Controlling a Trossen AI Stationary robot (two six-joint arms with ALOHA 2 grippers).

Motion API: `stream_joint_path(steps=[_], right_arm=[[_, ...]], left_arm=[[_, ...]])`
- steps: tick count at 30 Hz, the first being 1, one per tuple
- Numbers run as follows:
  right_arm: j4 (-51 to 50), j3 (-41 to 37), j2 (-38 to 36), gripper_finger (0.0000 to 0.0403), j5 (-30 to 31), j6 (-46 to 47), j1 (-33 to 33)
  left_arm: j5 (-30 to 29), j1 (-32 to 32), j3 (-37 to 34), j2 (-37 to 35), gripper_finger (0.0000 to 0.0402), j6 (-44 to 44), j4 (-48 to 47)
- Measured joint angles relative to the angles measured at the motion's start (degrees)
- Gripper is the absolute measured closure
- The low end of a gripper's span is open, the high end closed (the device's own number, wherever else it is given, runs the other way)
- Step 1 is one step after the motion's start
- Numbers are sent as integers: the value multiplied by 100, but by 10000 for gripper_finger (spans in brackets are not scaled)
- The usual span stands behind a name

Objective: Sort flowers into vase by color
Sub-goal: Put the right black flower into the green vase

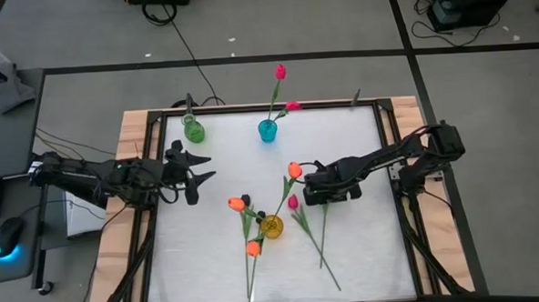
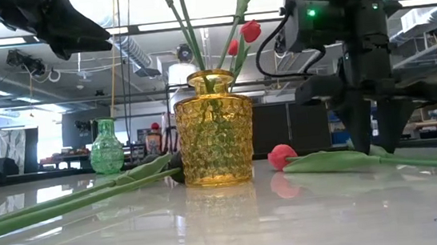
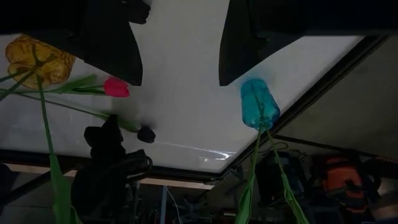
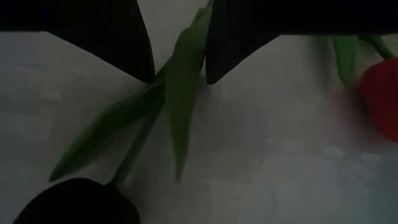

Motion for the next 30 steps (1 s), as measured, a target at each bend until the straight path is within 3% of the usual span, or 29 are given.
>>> stream_joint_path(steps=[5, 12, 23, 30], right_arm=[[-122, 0, -87, 275, 175, -227, -2], [-132, 0, -89, 389, 459, -578, 0], [-148, 0, -255, 395, 549, -1190, 25], [-270, 0, -1309, 398, 1215, -1488, 27]], left_arm=[[0, 0, -2, -1, 184, 0, 4], [0, 0, -2, -2, 184, 0, 4], [0, 0, -2, -1, 184, -17, 9], [0, 9, -2, -2, 184, 2, 181]])
